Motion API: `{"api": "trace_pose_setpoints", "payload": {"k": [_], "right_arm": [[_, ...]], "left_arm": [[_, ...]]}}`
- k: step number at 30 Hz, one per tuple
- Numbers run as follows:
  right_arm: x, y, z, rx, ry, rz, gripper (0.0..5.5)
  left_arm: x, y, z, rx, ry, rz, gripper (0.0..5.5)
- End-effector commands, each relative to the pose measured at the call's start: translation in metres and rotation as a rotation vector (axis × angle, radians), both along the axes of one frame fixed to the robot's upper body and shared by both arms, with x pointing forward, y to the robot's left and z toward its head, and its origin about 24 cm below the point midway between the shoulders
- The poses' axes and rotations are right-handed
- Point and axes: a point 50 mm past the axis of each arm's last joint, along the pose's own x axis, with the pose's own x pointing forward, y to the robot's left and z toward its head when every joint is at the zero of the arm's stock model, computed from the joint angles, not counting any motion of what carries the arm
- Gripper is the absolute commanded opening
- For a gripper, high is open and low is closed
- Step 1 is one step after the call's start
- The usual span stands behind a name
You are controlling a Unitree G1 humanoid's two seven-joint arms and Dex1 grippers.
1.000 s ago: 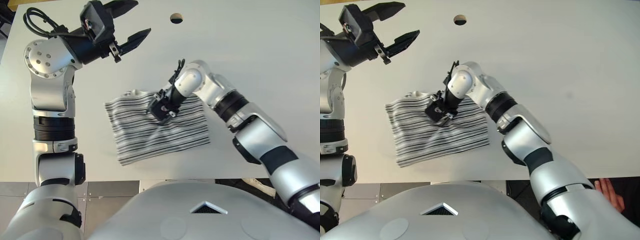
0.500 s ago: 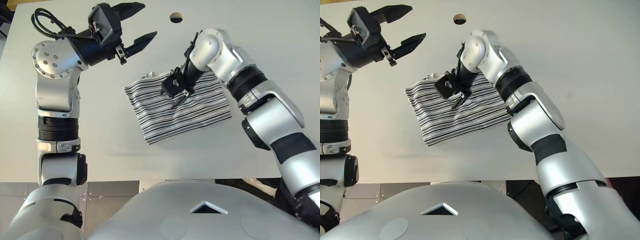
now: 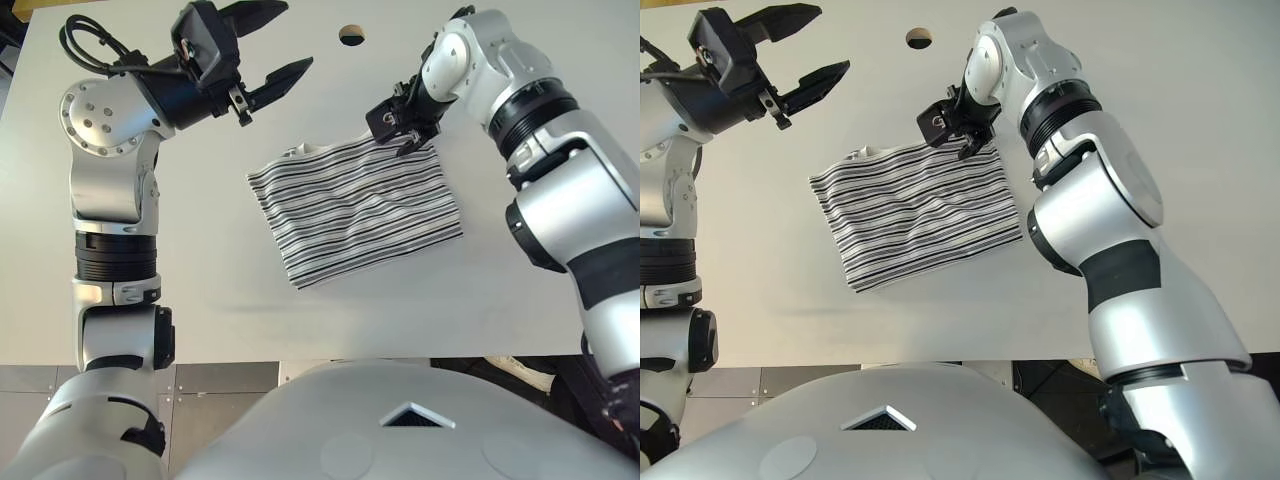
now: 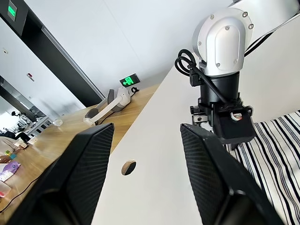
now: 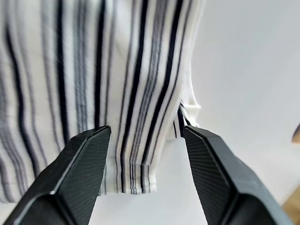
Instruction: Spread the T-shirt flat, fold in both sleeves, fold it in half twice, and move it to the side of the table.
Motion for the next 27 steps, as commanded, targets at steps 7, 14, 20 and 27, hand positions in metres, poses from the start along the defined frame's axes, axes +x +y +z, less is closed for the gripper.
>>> {"api": "trace_pose_setpoints", "payload": {"k": [7,14,20,27], "right_arm": [[-0.004,0.007,-0.026,0.088,-0.075,-0.094,2.86],[-0.011,0.023,-0.042,0.07,-0.148,-0.068,2.86],[-0.029,0.078,-0.048,0.246,-0.234,-0.032,2.86],[-0.044,0.112,-0.049,0.372,-0.282,-0.02,2.86]], "left_arm": [[0.002,-0.002,0.002,0.01,-0.003,-0.013,2.64],[0.002,-0.002,0.004,0.007,-0.009,-0.016,2.64],[0.004,-0.003,0.007,0.012,-0.018,-0.031,2.64],[0.005,0.002,0.006,0.008,-0.019,-0.024,2.64]]}}
